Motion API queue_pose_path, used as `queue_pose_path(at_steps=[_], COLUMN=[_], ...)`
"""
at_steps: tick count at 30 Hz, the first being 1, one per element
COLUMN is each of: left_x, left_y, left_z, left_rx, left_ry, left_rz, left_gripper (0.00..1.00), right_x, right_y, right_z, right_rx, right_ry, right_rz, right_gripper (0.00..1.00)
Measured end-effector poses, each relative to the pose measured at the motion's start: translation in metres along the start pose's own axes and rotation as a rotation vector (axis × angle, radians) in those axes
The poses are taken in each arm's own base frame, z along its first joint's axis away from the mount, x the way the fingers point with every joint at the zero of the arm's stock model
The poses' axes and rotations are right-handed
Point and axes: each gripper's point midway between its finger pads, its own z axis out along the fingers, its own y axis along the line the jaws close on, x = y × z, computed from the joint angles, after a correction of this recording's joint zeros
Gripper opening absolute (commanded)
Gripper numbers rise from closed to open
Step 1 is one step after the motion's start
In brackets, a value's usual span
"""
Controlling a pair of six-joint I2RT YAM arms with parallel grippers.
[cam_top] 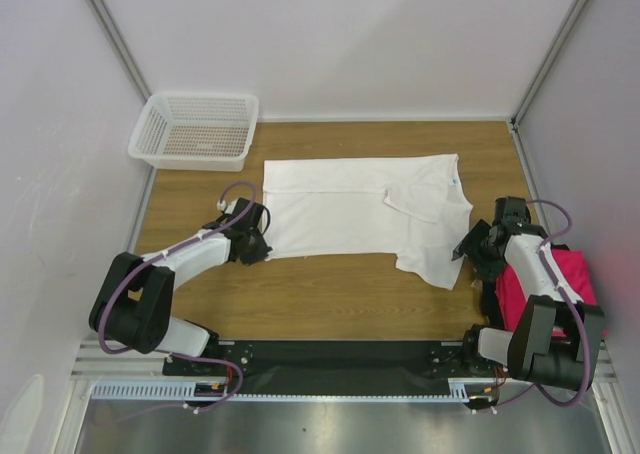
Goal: Fold and stack the t-shirts
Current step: Fold the tshirt
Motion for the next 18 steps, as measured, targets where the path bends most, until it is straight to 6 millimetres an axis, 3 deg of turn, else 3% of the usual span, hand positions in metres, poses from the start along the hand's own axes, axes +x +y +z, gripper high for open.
queue_pose_path(at_steps=[10,18], left_x=[-0.004,-0.012], left_y=[0.007,0.015], left_z=[0.001,0.002], left_rx=[-0.019,-0.035], left_ry=[-0.005,-0.013], left_rz=[-0.017,-0.044], left_gripper=[0.00,0.00], right_x=[0.020,0.024], right_y=[0.000,0.000], right_z=[0.011,0.020], right_rx=[-0.008,0.002], right_ry=[0.042,0.045], right_rz=[0.017,0.021], right_gripper=[0.65,0.61])
